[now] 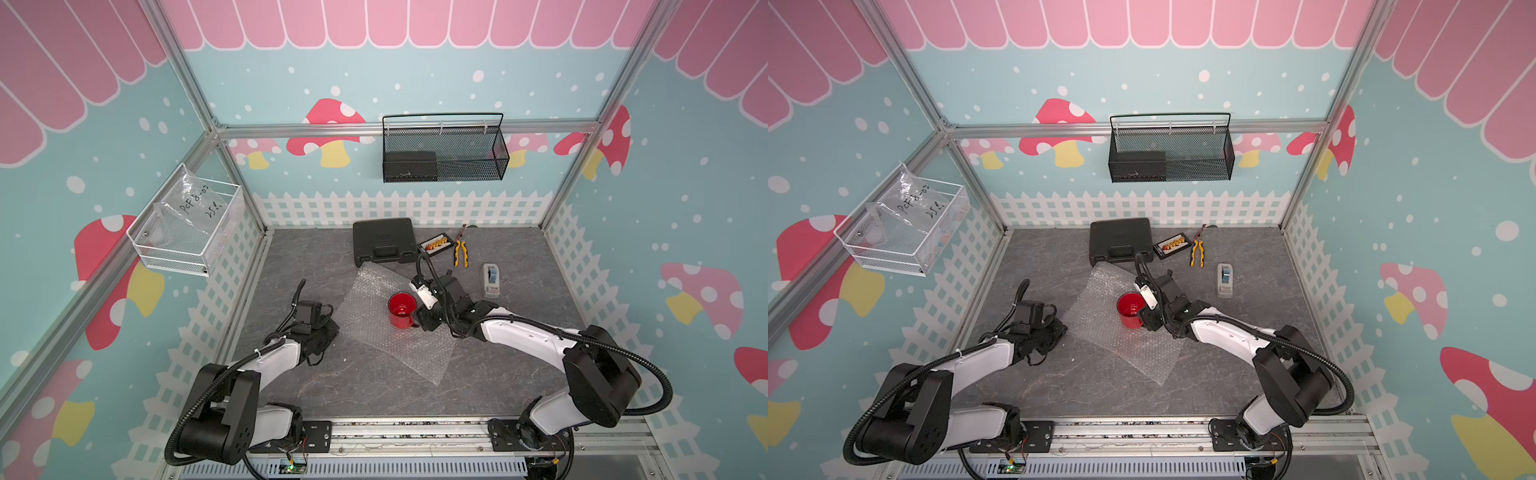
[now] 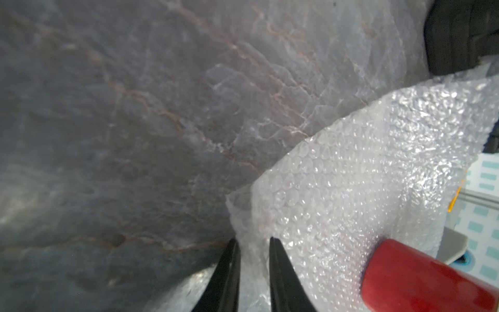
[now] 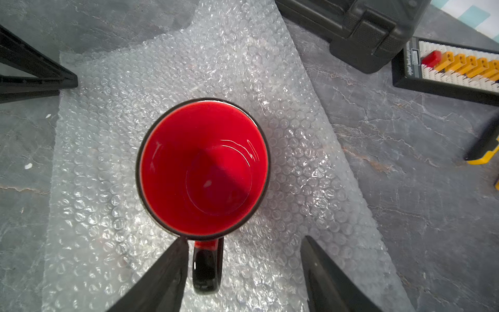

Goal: Wrap mugs in bubble wrap
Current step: Wrap the mug in bubble wrap.

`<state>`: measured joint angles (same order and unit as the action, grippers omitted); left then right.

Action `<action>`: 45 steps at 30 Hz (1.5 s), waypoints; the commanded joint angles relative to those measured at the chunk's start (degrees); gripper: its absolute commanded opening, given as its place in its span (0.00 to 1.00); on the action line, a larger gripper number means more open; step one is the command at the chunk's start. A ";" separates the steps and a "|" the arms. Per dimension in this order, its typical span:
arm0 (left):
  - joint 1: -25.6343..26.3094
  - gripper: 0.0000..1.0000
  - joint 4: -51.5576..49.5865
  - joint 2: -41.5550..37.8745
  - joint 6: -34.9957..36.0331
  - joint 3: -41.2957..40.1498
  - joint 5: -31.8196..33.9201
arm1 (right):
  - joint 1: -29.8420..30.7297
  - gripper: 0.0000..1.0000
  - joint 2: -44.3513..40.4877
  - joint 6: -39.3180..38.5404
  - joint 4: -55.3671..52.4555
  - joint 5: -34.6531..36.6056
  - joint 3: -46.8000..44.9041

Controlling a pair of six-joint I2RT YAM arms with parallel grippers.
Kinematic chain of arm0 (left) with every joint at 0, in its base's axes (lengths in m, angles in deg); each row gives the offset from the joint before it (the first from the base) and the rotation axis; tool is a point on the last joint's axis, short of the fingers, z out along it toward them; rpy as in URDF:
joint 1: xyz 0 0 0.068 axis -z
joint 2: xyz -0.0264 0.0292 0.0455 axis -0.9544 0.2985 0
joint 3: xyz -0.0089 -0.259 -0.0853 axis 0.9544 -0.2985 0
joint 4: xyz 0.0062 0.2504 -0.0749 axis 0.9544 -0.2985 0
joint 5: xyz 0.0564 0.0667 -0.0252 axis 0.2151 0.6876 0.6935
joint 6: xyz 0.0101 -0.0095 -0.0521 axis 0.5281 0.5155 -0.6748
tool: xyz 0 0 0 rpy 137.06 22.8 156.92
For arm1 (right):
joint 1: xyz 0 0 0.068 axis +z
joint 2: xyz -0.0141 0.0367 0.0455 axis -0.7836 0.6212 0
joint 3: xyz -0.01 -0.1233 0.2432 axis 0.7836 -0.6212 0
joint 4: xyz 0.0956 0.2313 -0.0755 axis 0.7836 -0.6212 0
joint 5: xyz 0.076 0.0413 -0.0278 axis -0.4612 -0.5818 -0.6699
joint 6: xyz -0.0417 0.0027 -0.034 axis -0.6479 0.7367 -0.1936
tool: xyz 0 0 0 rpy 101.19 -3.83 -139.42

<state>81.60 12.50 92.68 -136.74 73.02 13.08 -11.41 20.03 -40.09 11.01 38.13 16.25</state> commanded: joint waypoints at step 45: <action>21.88 0.00 9.23 1.66 16.51 21.49 -9.18 | 3.95 0.81 -8.78 -4.10 3.24 12.74 -4.11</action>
<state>102.02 20.63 90.91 -122.58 91.44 5.82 -6.34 13.45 -45.84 13.42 47.02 12.97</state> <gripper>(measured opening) 0.043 0.807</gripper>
